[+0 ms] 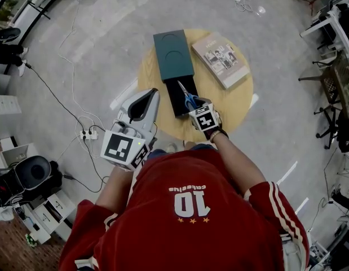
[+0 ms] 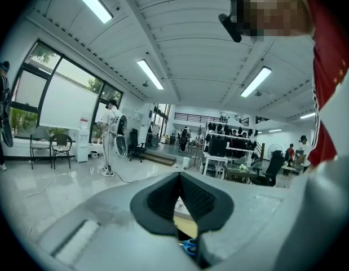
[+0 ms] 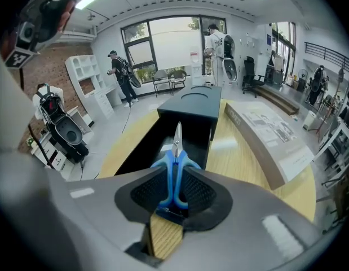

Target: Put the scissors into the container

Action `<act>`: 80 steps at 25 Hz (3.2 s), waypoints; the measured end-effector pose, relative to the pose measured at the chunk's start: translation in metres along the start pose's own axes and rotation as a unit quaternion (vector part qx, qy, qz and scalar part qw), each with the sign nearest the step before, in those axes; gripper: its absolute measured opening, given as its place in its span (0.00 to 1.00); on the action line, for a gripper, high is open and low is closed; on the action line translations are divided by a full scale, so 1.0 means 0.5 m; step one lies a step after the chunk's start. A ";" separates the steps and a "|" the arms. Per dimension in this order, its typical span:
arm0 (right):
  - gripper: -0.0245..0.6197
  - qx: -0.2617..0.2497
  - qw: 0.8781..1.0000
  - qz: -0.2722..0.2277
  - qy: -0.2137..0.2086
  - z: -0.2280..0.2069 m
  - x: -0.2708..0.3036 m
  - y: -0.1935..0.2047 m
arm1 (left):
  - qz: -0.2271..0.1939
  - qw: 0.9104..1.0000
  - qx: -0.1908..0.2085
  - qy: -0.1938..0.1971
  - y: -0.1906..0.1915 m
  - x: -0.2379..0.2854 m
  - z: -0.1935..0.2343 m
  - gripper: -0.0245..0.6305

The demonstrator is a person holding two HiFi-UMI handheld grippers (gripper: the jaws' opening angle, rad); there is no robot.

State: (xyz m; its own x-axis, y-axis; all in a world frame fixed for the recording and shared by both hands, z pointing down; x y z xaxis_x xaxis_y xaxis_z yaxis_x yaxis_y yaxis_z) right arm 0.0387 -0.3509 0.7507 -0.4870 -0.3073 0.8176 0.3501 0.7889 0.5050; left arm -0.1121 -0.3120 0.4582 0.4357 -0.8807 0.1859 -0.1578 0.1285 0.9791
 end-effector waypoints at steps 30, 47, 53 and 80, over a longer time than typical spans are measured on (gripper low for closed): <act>0.18 0.075 0.986 -0.152 0.007 -0.017 -0.206 -0.079 | -0.052 0.998 0.017 0.009 -0.053 -0.055 -0.030 0.04; 0.18 0.081 0.947 -0.310 -0.016 0.071 -0.480 -0.135 | -0.093 0.994 0.040 0.034 -0.114 -0.121 -0.065 0.04; 0.18 0.072 0.928 -0.366 -0.024 0.121 -0.577 -0.154 | -0.105 0.992 0.062 0.038 -0.138 -0.144 -0.083 0.04; 0.06 0.063 0.868 -0.492 0.022 0.254 -0.787 -0.171 | -0.122 0.990 0.072 0.018 -0.170 -0.212 -0.075 0.04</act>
State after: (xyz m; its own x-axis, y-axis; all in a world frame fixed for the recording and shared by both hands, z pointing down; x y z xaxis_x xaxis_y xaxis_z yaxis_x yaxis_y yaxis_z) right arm 0.0986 -0.2300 0.3507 -0.4691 -0.8829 0.0184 -0.3091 0.1837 0.9331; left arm -0.1116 -0.2126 0.3585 0.5077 -0.8601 -0.0501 -0.1676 -0.1556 0.9735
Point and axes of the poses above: the fingertips, and each gripper's own axes: x forward along the fingers, z to its left, y out of its underside, the point moved 4 cm from there along -x, backward along the fingers, and after that the axes turned 15 degrees about x, right-handed, at the moved point
